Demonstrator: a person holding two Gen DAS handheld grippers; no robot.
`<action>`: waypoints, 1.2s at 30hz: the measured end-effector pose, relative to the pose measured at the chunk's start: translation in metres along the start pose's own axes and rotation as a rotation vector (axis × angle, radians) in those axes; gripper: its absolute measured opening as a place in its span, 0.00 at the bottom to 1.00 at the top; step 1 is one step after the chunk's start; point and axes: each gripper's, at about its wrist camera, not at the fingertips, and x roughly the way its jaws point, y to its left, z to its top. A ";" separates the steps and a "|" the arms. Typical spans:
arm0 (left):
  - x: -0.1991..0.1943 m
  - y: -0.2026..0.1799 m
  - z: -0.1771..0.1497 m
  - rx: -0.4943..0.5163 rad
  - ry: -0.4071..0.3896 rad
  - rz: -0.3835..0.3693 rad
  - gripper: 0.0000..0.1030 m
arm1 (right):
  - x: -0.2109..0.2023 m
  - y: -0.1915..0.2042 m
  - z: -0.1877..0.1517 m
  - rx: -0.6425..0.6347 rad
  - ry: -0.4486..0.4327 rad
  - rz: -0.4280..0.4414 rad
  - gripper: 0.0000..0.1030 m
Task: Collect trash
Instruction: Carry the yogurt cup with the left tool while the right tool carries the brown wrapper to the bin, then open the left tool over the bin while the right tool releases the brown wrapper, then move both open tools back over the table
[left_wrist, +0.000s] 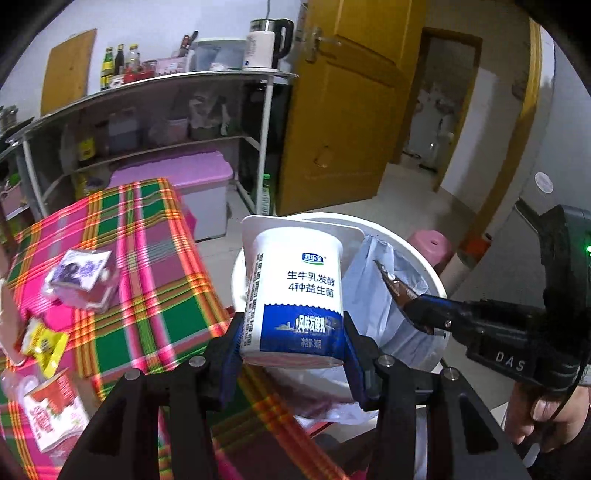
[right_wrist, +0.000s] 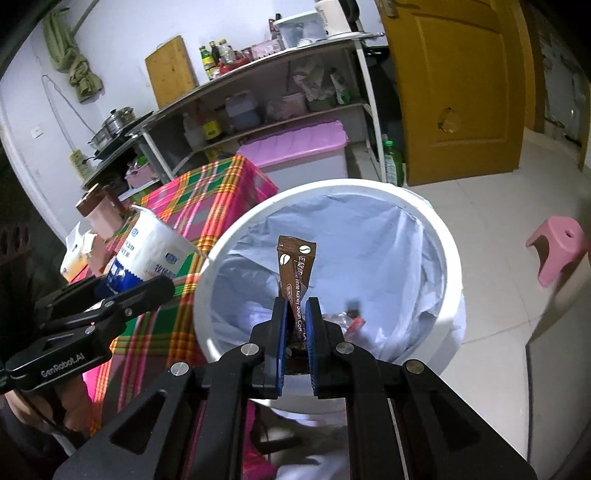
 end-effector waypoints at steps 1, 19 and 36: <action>0.003 -0.001 0.001 0.004 0.003 -0.004 0.47 | 0.002 -0.003 0.000 0.004 0.005 -0.003 0.10; 0.018 -0.003 0.009 -0.006 0.014 -0.051 0.47 | 0.010 -0.018 0.001 0.042 0.024 -0.022 0.40; -0.045 0.019 -0.020 -0.060 -0.062 0.027 0.47 | -0.017 0.028 -0.006 -0.040 -0.051 0.039 0.40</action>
